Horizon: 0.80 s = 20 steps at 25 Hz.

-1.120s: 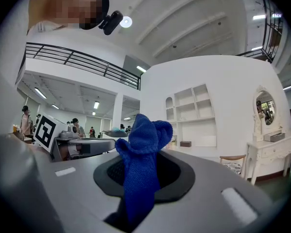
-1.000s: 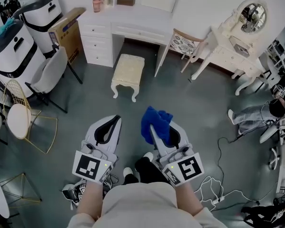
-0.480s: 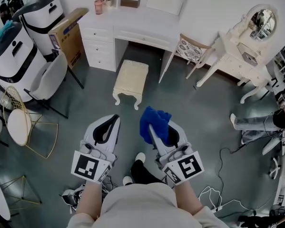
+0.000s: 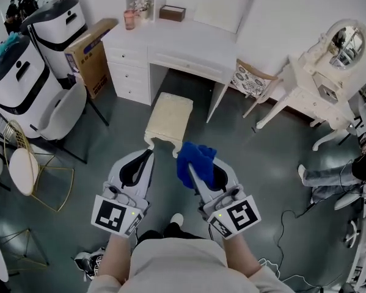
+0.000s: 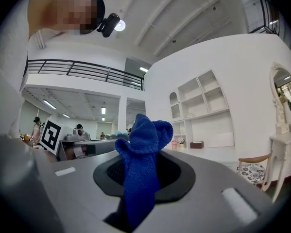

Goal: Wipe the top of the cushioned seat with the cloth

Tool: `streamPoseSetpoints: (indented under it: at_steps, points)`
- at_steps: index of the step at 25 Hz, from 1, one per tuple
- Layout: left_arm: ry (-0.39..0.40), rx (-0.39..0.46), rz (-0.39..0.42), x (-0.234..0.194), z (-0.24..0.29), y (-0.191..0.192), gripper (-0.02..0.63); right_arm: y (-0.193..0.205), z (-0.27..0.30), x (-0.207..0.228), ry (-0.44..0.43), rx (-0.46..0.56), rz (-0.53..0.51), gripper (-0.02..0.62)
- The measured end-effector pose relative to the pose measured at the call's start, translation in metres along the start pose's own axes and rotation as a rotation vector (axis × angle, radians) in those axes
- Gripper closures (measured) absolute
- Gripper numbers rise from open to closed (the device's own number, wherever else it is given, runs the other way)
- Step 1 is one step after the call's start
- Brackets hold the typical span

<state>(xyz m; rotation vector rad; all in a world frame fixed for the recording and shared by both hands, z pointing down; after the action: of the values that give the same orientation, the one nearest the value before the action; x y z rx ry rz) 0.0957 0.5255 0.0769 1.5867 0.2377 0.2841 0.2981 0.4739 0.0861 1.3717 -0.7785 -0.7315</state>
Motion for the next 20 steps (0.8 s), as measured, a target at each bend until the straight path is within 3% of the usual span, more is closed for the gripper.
streamPoseSetpoints:
  at_steps: [10, 20]
  points:
    - [-0.018, -0.024, 0.018, -0.008, 0.037, 0.004, 0.606, 0.006, 0.017, 0.037, -0.010, 0.009, 0.030, 0.503]
    - [0.037, -0.041, 0.009, -0.035, 0.081, 0.011, 0.606, 0.010, 0.044, 0.070, 0.063, 0.009, 0.062, 0.503]
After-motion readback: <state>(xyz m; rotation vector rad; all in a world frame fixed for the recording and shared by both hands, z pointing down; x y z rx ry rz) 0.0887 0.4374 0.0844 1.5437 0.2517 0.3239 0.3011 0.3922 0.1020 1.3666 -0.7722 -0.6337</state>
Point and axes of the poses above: the fingertips, and each gripper's own axes: z forward along the fingers, x to its right, y out of its underside, the point moved 9 cm from there along -z, backward along the fingers, and after that the axes turned 4 degrees about -x, right-handed, at the moved point
